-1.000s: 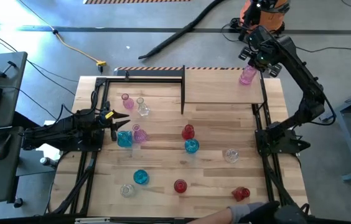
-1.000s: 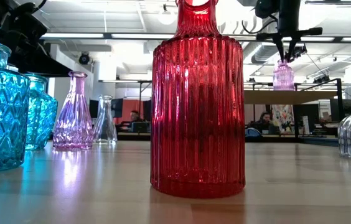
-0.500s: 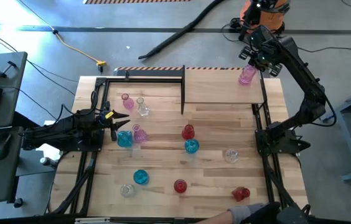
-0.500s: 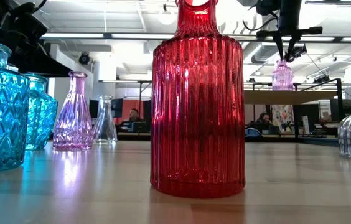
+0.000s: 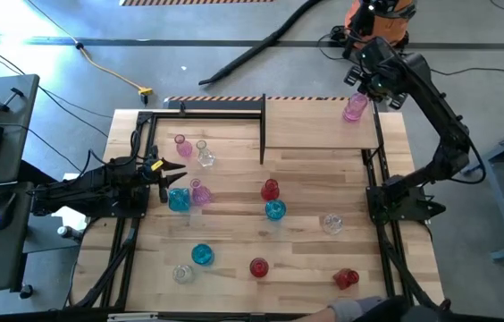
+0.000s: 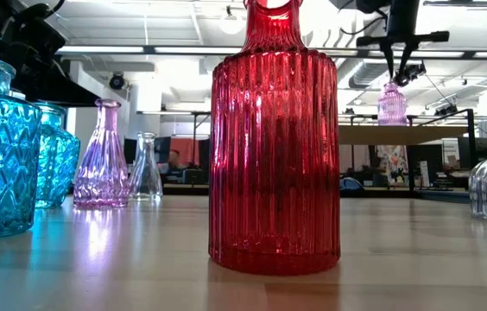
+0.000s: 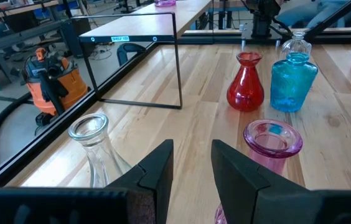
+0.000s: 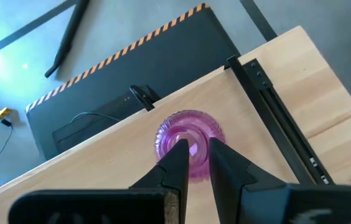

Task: Sort vases onto shelf
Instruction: Put the bottom right purple vase on the shelf, then put the top red vase on the shelf

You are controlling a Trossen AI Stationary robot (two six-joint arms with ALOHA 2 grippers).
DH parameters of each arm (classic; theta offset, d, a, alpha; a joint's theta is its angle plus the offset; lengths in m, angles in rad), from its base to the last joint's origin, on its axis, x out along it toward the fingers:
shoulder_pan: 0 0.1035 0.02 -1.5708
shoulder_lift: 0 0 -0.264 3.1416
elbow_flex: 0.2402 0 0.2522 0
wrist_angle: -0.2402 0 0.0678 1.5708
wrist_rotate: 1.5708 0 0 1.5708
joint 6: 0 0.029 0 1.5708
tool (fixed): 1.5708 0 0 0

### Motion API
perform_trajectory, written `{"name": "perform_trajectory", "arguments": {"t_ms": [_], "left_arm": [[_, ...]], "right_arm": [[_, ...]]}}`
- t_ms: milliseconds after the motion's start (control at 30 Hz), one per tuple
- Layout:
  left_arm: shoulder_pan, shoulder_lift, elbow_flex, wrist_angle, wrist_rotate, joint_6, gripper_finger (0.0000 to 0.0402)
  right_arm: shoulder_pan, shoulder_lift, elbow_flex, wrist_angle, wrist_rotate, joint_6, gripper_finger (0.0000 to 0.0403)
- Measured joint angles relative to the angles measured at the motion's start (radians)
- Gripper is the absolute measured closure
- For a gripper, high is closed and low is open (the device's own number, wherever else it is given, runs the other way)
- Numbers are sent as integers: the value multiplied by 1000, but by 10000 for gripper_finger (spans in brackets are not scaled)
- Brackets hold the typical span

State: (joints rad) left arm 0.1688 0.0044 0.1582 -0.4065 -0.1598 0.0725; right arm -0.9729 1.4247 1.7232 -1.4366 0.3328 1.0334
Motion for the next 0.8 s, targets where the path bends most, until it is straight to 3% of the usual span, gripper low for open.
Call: {"name": "perform_trajectory", "arguments": {"t_ms": [300, 800], "left_arm": [[0, 0, 0, 0, 0, 0, 300], [0, 0, 0, 0, 0, 0, 300]], "right_arm": [[73, -52, 18, -10, -5, -45, 363], [428, -96, 18, -25, -69, -45, 363]]}}
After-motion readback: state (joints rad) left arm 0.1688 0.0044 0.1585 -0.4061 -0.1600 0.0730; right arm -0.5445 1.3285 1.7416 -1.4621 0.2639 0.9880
